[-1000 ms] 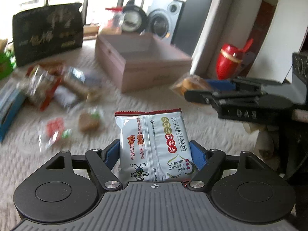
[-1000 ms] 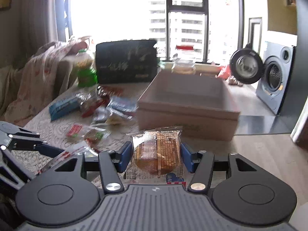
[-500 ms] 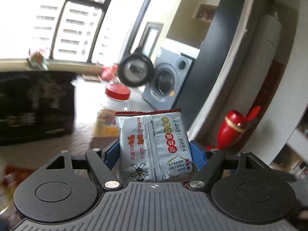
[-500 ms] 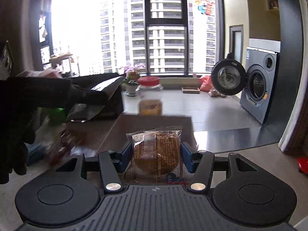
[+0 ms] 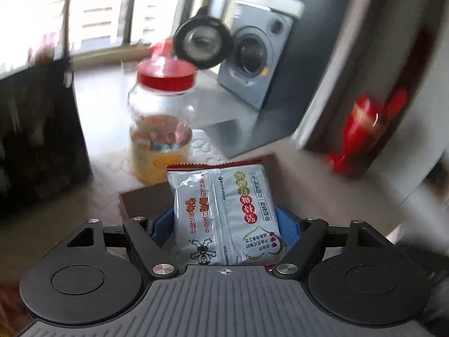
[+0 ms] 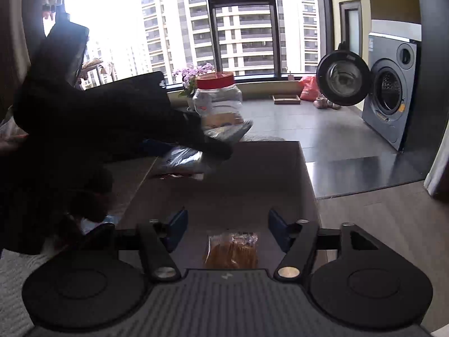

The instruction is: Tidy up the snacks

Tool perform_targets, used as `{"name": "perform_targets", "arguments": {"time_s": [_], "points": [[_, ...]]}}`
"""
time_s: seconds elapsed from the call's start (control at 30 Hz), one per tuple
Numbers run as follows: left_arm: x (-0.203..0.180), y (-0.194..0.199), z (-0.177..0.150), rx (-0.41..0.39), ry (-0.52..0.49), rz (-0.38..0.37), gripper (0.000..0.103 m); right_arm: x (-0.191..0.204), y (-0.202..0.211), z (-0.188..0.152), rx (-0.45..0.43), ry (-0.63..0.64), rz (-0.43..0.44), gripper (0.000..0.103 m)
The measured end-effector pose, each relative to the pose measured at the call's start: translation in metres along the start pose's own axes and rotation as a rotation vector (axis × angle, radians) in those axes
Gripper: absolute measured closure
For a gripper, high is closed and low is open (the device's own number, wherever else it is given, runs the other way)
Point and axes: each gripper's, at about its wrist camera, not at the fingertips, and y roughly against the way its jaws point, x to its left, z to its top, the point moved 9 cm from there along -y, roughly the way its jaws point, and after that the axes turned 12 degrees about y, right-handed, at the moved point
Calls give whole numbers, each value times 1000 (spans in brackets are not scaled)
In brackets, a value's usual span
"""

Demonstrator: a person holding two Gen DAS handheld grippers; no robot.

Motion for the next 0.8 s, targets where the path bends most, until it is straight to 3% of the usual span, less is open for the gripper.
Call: {"name": "perform_targets", "arguments": {"time_s": [0.07,0.13,0.2,0.3,0.37,0.5,0.7,0.8], "points": [[2,5,-2,-19,28,-5,24,2,7,-2,-12,26,-31,38],[4,6,-6,8,113,-98,23,2,10,-4,-17,40,-49,38],[10,13,-10,-11,166,-92,26,8,16,-7,-22,38,-55,38],[18,39,-12,-50,339,-273,27,15,28,-17,-39,32,-53,38],[26,70,-16,-110,331,-307,27,23,32,-22,-45,24,-31,37],[52,131,-52,-162,143,-104,27,54,34,-35,-22,10,56,37],[124,203,-131,-159,203,60,27,144,22,-60,100,80,261,37],[139,224,-162,-154,165,70,27,186,19,-68,98,143,341,37]]}}
